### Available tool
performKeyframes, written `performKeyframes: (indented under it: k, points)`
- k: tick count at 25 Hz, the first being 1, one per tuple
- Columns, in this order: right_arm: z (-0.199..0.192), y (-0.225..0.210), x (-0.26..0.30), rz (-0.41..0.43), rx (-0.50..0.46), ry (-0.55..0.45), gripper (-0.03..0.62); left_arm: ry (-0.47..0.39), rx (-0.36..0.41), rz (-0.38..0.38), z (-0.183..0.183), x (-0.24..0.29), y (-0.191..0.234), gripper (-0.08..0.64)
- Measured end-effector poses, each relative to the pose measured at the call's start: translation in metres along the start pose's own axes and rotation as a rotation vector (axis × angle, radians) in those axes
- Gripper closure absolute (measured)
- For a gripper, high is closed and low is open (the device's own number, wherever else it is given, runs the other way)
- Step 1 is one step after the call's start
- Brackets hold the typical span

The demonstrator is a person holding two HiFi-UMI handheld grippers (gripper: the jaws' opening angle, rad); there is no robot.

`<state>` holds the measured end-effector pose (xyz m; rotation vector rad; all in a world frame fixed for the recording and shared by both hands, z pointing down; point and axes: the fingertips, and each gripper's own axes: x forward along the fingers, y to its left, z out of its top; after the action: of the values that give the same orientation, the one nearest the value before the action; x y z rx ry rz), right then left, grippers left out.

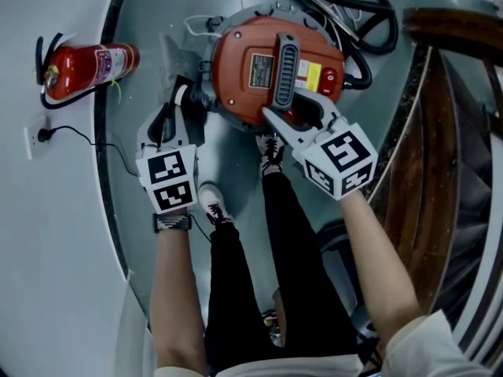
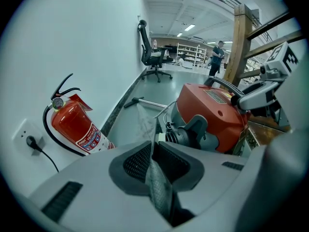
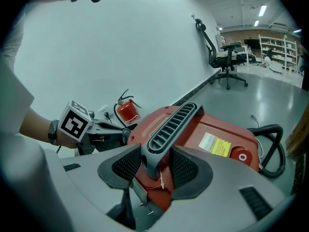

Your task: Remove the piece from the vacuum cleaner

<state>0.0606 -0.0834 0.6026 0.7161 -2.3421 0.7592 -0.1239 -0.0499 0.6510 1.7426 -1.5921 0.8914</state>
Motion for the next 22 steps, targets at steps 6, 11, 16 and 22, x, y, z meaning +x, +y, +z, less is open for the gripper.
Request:
performKeyframes:
  k: [6,11,16,22]
  points:
    - [0.0,0.0,-0.001,-0.01,0.001,-0.009,0.397,0.012,-0.016,-0.012,0.0,0.0,-0.001,0.505]
    - [0.0,0.001,-0.001,-0.012,0.001,-0.015,0.397,-0.018,-0.125,-0.056,0.017,-0.004,0.004,0.471]
    - [0.0,0.002,0.0,0.004,0.002,-0.009,0.397,-0.017,-0.013,-0.087,0.036,0.011,-0.005,0.443]
    - [0.0,0.001,-0.001,-0.006,0.003,-0.016,0.397,0.037,0.031,-0.092,0.033,0.027,-0.009,0.44]
